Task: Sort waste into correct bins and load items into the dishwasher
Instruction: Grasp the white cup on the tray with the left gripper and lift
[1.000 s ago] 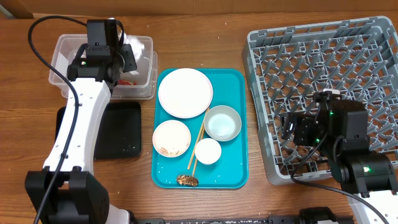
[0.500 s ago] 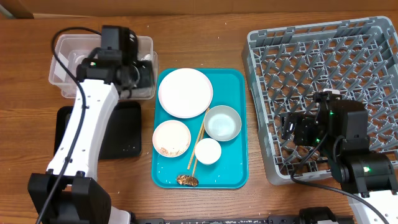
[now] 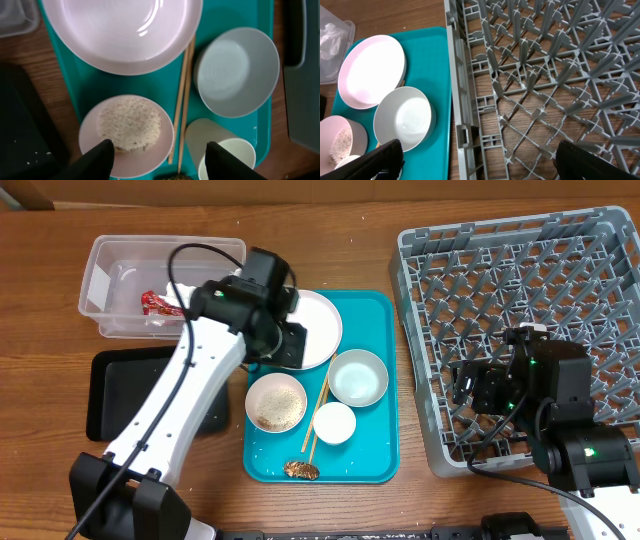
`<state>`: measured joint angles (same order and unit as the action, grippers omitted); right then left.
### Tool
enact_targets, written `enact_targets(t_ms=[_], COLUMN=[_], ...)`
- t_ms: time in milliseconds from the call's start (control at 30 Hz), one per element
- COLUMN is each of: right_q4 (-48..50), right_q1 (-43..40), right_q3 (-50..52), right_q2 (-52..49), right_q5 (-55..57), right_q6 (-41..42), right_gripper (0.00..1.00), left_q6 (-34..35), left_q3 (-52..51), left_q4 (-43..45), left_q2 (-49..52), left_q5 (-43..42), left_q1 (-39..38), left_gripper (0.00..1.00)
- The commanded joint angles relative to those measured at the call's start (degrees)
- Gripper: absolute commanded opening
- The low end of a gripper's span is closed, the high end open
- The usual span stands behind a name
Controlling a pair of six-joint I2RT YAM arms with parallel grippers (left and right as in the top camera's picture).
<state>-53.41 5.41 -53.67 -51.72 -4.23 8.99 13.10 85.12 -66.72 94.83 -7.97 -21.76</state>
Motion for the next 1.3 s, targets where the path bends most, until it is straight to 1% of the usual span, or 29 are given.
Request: enact_targets(t_ms=[0,133,267,400,467,500,533,567,600,633,667,700,733,967,1000,1067,1100,1133,1167,1233,1267], right_q4=[0.3,0.2,0.1,0.2,0.1,0.1,0.1,0.2,0.2,0.1,0.1,0.1,0.1,0.2,0.2,0.1,0.1,0.2,0.2,1.1,2.0], right_q1=[0.3,0.3,0.3,0.3,0.3,0.3,0.3,0.3,0.3,0.3,0.3,0.3,0.3,0.3,0.3,0.3,0.3,0.3,-0.2,-1.6,-2.4], right_q3=[-1.8,-1.8,-1.8,-1.8,-1.8,-1.8,-1.8,-1.8,-1.8,-1.8,-1.8,-1.8,-1.8,-1.8,-1.8,-1.8,-1.8,-1.8,-1.8,-1.8,-1.8], right_q2=[0.2,0.2,0.2,0.2,0.2,0.2,0.2,0.2,0.2,0.2,0.2,0.2,0.2,0.2,0.2,0.2,0.2,0.2,0.2,0.1,0.0], right_q5=[-0.2,-0.2,-0.2,-0.2,-0.2,-0.2,-0.2,-0.2,-0.2,-0.2,-0.2,-0.2,-0.2,-0.1,0.1,2.5,4.3,7.3,10.8,9.4,6.8], right_q6=[0.2,0.2,0.2,0.2,0.2,0.2,0.2,0.2,0.2,0.2,0.2,0.2,0.2,0.2,0.2,0.4,1.7,4.3,8.9,11.1,11.0], right_gripper=[1.00,1.00,1.00,1.00,1.00,1.00,1.00,1.00,1.00,1.00,1.00,1.00,1.00,1.00,1.00,1.00,1.00,1.00,1.00,1.00,1.00], left_q6=[-0.2,-0.2,0.5,2.4,2.3,2.4,2.4,2.4,2.4,2.4,2.4,2.4,2.4,2.1,1.3,-1.9,-2.3,-2.9,-3.2,-3.3,-3.3], left_q3=[0.2,-1.6,-6.6,-11.8,-14.9,-16.0,-16.8,-17.5,-18.1,-18.3,-18.3,-18.3,-18.3,-17.3,-16.7,-13.9,-12.9,-11.8,-9.6,-8.1,-7.7], left_q4=[-1.3,-1.6,0.2,3.3,5.8,6.9,7.7,8.6,9.4,9.7,10.1,10.2,10.2,8.7,8.2,6.9,6.7,6.6,6.7,8.4,10.2], left_q2=[-0.3,0.5,0.5,0.5,0.5,0.5,0.5,0.5,0.5,0.5,0.5,0.5,0.5,0.5,0.5,0.1,0.0,-0.2,-0.2,-0.2,-0.2], left_q5=[-0.7,-1.1,-1.1,-1.2,-2.1,-2.4,-2.7,-3.2,-3.7,-3.7,-3.7,-3.7,-3.7,-4.9,-5.8,-11.5,-13.4,-15.8,-21.6,-28.5,-32.8], left_q1=[-3.5,-6.9,-10.4,-12.8,-13.9,-14.2,-14.4,-14.6,-14.6,-14.6,-14.6,-14.6,-14.6,-14.2,-13.9,-12.3,-11.5,-10.3,-7.4,-3.7,-1.6], left_gripper=[0.58,0.56,0.56,0.59,0.58,0.54,0.42,0.34,0.24,0.19,0.10,0.06,0.04,0.04,0.04,0.04,0.04,0.04,0.04,0.04,0.04])
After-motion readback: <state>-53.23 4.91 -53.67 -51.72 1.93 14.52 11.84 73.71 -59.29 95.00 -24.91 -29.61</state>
